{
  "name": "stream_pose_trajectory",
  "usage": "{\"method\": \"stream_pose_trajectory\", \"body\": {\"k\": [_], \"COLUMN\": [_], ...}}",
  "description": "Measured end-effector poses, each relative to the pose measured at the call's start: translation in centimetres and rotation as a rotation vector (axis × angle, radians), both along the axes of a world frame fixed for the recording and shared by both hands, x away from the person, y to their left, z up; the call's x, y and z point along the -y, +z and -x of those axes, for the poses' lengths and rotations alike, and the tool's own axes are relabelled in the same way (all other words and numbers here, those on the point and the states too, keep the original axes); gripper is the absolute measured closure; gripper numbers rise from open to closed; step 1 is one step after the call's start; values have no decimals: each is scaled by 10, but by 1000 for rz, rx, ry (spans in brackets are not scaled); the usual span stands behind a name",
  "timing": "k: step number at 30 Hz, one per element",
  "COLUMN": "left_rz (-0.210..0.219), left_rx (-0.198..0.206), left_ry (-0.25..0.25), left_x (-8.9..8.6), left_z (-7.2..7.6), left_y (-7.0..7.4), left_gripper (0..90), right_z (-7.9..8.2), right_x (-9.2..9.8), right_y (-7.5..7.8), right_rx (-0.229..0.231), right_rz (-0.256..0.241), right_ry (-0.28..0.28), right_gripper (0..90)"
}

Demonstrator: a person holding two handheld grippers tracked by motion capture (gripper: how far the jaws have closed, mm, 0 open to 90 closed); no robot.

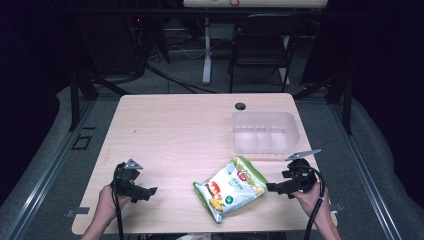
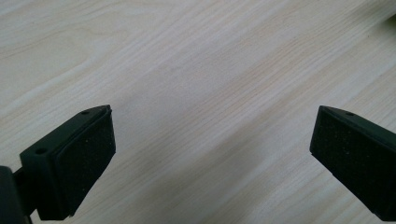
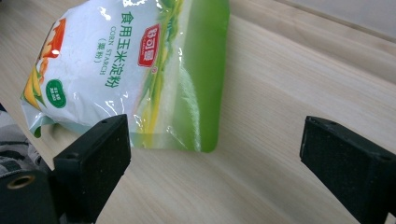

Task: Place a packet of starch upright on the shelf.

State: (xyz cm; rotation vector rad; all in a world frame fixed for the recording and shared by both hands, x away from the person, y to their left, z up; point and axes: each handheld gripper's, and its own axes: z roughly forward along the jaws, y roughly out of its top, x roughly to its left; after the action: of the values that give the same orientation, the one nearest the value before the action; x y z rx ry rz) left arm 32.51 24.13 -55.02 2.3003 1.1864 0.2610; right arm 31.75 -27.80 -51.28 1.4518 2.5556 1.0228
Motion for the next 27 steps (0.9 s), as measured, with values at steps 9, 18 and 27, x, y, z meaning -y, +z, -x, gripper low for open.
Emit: {"method": "stream_pose_trajectory", "body": {"k": [9, 18, 27], "left_rz": [-2, -5, -3], "left_rx": [0, -2, -6], "left_ry": [0, 0, -4], "left_x": [0, 0, 0], "left_z": [0, 0, 0], "left_y": [0, 0, 0], "left_gripper": [2, 2, 2], "right_z": [-15, -28, -43], "right_x": [-18, -36, -51], "right_y": [4, 5, -5], "right_rx": [6, -4, -76], "right_rz": [10, 11, 34], "right_ry": [38, 85, 130], "right_gripper": [85, 108, 125]}}
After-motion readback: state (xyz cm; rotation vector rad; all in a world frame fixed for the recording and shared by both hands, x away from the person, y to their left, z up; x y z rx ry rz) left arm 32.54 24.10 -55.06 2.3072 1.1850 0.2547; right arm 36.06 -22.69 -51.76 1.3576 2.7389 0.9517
